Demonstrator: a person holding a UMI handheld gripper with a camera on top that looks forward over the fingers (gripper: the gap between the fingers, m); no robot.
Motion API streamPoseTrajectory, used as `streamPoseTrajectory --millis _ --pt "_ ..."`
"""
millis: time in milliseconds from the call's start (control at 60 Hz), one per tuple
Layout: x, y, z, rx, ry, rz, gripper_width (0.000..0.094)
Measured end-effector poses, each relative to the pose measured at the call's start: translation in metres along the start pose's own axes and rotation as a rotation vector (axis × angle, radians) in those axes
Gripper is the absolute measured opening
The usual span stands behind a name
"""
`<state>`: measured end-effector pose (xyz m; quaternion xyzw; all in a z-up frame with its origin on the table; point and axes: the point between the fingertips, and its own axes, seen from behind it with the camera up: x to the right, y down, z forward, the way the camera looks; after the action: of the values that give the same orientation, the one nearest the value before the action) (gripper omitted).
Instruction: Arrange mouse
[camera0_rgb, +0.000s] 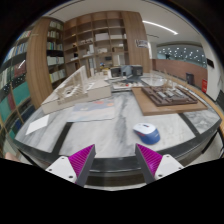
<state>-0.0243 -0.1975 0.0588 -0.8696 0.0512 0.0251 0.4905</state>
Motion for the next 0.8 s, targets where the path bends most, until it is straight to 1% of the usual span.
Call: streamPoseTrajectory --millis 50,100,200,333,350,367,383,417,433,483,500,550,567,633,683,717,733,800 --pt "0.080 -0.002 0.026 0.008 0.031 -0.006 0.0819" --pt "0.117 -0.008 0.039 0.016 0.070 -0.010 0.0818" --pt "0.157 -0.013 0.065 0.007 0.103 -0.036 0.0816" --pt "0.178 -0.007 0.109 -0.048 0.092 -0.095 0.0819" --pt "0.178 -0.007 0.114 -0.052 0.087 -0.102 0.0883" --pt "0.175 -0.012 0.119 -0.036 0.066 -0.091 0.0834" --pt "0.175 -0.014 0.123 -0.034 0.057 -0.081 0.0816" --pt "0.177 -0.016 0.132 -0.044 0.052 -0.057 0.0811" --pt "0.180 -0.020 0.135 -0.034 0.056 -0.051 0.0807" --pt "0.185 -0.026 0.145 -0.034 0.061 -0.059 0.0777" --pt "0.186 -0.028 0.148 -0.032 0.059 -0.058 0.0748" --pt "0.190 -0.031 0.154 -0.030 0.068 -0.049 0.0613" --pt "0.194 -0.032 0.156 -0.026 0.085 -0.047 0.0541" --pt "0.196 -0.034 0.156 0.005 0.116 -0.042 0.0536" --pt "0.195 -0.033 0.156 0.015 0.127 -0.049 0.0495" --pt "0.195 -0.032 0.155 0.010 0.136 -0.017 0.0466" --pt "0.197 -0.033 0.154 0.009 0.145 -0.002 0.0433" --pt "0.195 -0.037 0.152 -0.016 0.165 0.048 0.0398"
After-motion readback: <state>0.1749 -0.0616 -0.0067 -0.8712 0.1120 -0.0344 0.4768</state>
